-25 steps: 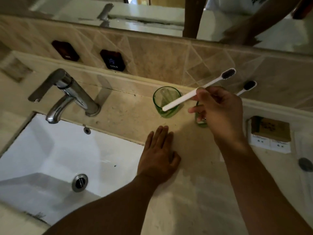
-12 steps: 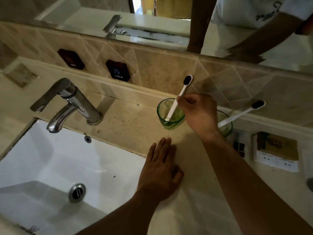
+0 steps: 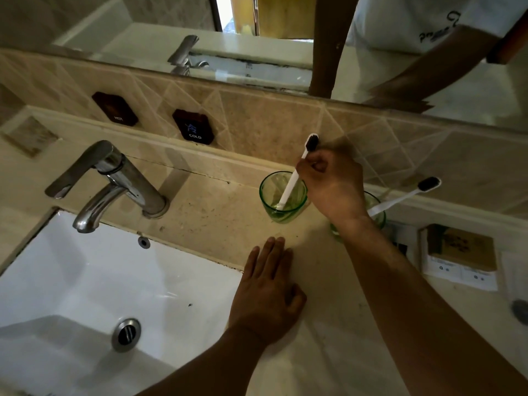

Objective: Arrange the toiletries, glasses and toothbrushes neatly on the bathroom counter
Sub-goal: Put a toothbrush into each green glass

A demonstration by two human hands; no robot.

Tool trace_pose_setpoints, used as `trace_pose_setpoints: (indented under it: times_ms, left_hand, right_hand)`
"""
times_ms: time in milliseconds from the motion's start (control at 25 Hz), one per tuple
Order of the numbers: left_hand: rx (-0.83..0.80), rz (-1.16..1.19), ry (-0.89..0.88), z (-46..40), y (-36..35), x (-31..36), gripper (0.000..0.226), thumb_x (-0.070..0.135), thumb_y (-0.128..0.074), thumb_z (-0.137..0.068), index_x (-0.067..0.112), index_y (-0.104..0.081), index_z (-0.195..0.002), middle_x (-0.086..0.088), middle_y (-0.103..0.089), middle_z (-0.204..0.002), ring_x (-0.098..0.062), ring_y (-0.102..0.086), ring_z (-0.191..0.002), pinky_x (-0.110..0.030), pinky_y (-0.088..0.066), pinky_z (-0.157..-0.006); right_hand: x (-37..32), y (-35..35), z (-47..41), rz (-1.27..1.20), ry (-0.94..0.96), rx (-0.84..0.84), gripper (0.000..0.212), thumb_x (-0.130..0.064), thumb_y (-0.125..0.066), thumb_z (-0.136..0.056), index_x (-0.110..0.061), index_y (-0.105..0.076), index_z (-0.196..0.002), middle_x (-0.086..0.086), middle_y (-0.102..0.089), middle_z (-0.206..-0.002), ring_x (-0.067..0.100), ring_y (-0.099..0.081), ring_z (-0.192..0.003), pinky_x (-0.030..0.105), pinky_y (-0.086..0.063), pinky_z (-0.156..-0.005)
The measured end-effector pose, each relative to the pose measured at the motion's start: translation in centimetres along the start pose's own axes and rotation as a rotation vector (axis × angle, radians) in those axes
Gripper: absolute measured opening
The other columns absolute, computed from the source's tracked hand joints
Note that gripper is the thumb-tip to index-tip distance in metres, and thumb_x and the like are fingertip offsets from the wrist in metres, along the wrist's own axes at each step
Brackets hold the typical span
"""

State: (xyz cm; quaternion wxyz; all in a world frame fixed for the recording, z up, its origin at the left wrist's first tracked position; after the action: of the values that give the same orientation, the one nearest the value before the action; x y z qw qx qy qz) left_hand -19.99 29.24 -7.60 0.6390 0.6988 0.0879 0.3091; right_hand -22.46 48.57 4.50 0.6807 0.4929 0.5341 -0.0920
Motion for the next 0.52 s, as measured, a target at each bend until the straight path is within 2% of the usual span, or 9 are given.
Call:
trace_pose_setpoints:
  times_ms: [40, 120, 240, 320, 440, 520]
  left_hand:
    - [-0.002, -0.001, 0.000, 0.0, 0.0, 0.0, 0.074, 0.056, -0.034, -0.094, 0.019, -0.020, -0.157, -0.003, -0.008, -0.167, -0.017, 0.002, -0.154, -0.040, -0.004, -0.122]
    - [-0.007, -0.004, 0.001, 0.0, 0.0, 0.0, 0.075, 0.057, -0.031, -0.094, 0.020, -0.017, -0.157, -0.002, -0.006, -0.167, -0.016, 0.005, -0.154, -0.040, -0.003, -0.122]
    - [0.001, -0.007, -0.001, 0.0, 0.0, 0.0, 0.075, 0.056, -0.032, -0.094, 0.019, -0.019, -0.157, -0.003, -0.007, -0.167, -0.016, 0.004, -0.154, -0.039, -0.003, -0.122]
    - [-0.001, -0.012, -0.004, 0.0, 0.0, 0.0, 0.075, 0.056, -0.034, -0.094, 0.018, -0.020, -0.157, -0.003, -0.008, -0.167, -0.017, 0.003, -0.154, -0.039, -0.003, -0.122]
    - [-0.001, -0.017, 0.002, -0.1, -0.1, -0.1, 0.075, 0.057, -0.033, -0.094, 0.020, -0.016, -0.158, -0.001, -0.004, -0.167, -0.015, 0.006, -0.154, -0.037, 0.002, -0.122]
    - [0.005, -0.015, 0.004, 0.0, -0.1, -0.1, 0.075, 0.057, -0.032, -0.094, 0.020, -0.016, -0.158, -0.001, -0.003, -0.167, -0.014, 0.007, -0.154, -0.036, 0.002, -0.123]
  right_hand:
    - [0.0, 0.1, 0.0, -0.017, -0.001, 0.012, 0.016, -0.033, -0.064, -0.089, -0.022, -0.075, -0.087, -0.015, -0.066, -0.064, -0.008, -0.061, -0.056, 0.004, -0.041, -0.058]
    - [0.1, 0.2, -0.1, -0.056, -0.022, 0.023, 0.019, -0.030, -0.064, -0.089, -0.019, -0.075, -0.079, -0.006, -0.072, -0.065, 0.008, -0.067, -0.054, 0.027, -0.055, -0.064]
    - [0.6, 0.3, -0.1, -0.007, -0.035, 0.035, 0.030, -0.033, -0.064, -0.087, -0.012, -0.073, -0.068, 0.005, -0.070, -0.059, 0.024, -0.067, -0.051, 0.043, -0.058, -0.062]
    - [0.7, 0.6, 0.1, 0.015, -0.032, 0.056, 0.033, -0.034, -0.064, -0.087, -0.010, -0.071, -0.065, 0.006, -0.067, -0.054, 0.024, -0.065, -0.049, 0.040, -0.057, -0.058]
    - [0.5, 1.2, 0.5, 0.133, 0.000, 0.089, 0.034, -0.033, -0.062, -0.089, -0.011, -0.071, -0.065, 0.001, -0.064, -0.051, 0.014, -0.060, -0.045, 0.025, -0.046, -0.052]
    - [0.7, 1.4, 0.7, 0.142, 0.000, 0.105, 0.035, -0.033, -0.062, -0.089, -0.012, -0.070, -0.062, 0.000, -0.062, -0.048, 0.015, -0.060, -0.044, 0.027, -0.049, -0.055]
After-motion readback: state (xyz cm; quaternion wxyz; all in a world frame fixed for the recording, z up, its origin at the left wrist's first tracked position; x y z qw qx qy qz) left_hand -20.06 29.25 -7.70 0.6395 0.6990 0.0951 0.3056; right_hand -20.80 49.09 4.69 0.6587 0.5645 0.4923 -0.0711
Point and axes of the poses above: each hand's wrist, its own z-axis away from the middle knuckle, its own y-axis out of the back of the hand, x = y × z, the point moved 5 cm from there along -z, towards the middle knuckle
